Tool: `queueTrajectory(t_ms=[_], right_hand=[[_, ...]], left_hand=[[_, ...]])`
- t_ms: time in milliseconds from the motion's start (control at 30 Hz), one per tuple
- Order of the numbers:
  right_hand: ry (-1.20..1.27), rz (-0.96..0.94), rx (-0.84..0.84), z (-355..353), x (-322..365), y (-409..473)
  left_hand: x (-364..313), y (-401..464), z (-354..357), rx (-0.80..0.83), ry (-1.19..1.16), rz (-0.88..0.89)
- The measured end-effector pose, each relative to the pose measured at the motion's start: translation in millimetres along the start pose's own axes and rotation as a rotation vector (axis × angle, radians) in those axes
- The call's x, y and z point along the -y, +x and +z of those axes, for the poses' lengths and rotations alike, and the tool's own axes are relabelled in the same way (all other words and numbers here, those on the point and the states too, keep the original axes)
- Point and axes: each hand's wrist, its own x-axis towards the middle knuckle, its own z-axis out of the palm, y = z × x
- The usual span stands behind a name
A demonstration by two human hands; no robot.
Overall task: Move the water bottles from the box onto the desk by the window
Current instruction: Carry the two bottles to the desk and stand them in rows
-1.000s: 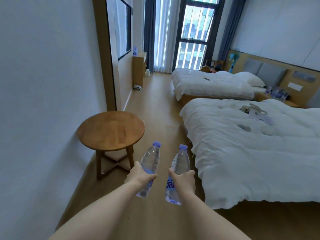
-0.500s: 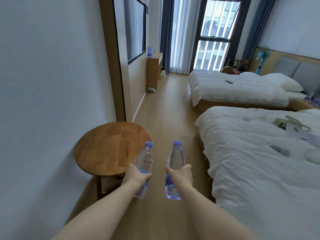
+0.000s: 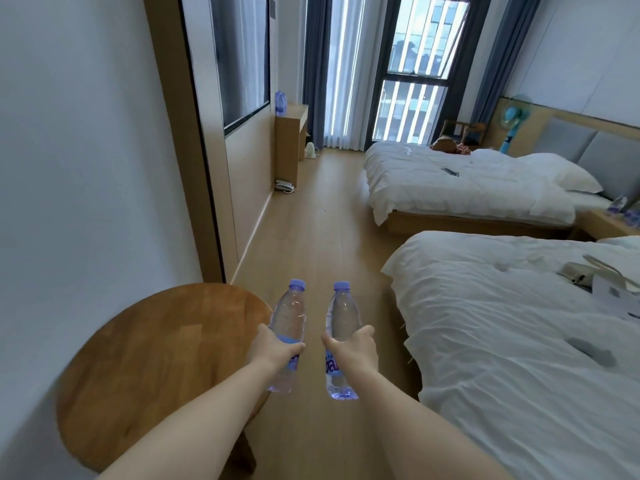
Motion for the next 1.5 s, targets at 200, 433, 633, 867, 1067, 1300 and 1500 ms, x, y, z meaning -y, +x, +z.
queueTrajectory(t_ms=[200, 433, 633, 867, 1067, 1300, 1500], right_hand=[[0.074, 0.034, -0.060, 4, 57, 105], [0.108, 0.085, -0.076, 2, 86, 220], [0.071, 0.085, -0.077, -10, 106, 358], [0.061, 0.077, -0.053, -34, 151, 526], [0.001, 0.017, -0.011, -46, 201, 640], [-0.018, 0.025, 0.025, -27, 253, 789], [-0.024, 0.020, -0.018, -8, 330, 936]], left_hand=[[-69, 119, 4, 0.049, 0.027, 0.012], [-122, 229, 41, 0.104, 0.030, 0.022], [-173, 339, 103, 0.139, -0.068, -0.006], [-274, 469, 168, 0.170, -0.123, -0.004], [-331, 579, 197, 0.128, -0.109, -0.017], [-388, 725, 222, 0.077, -0.151, -0.047], [-458, 866, 223, 0.079, -0.154, -0.045]])
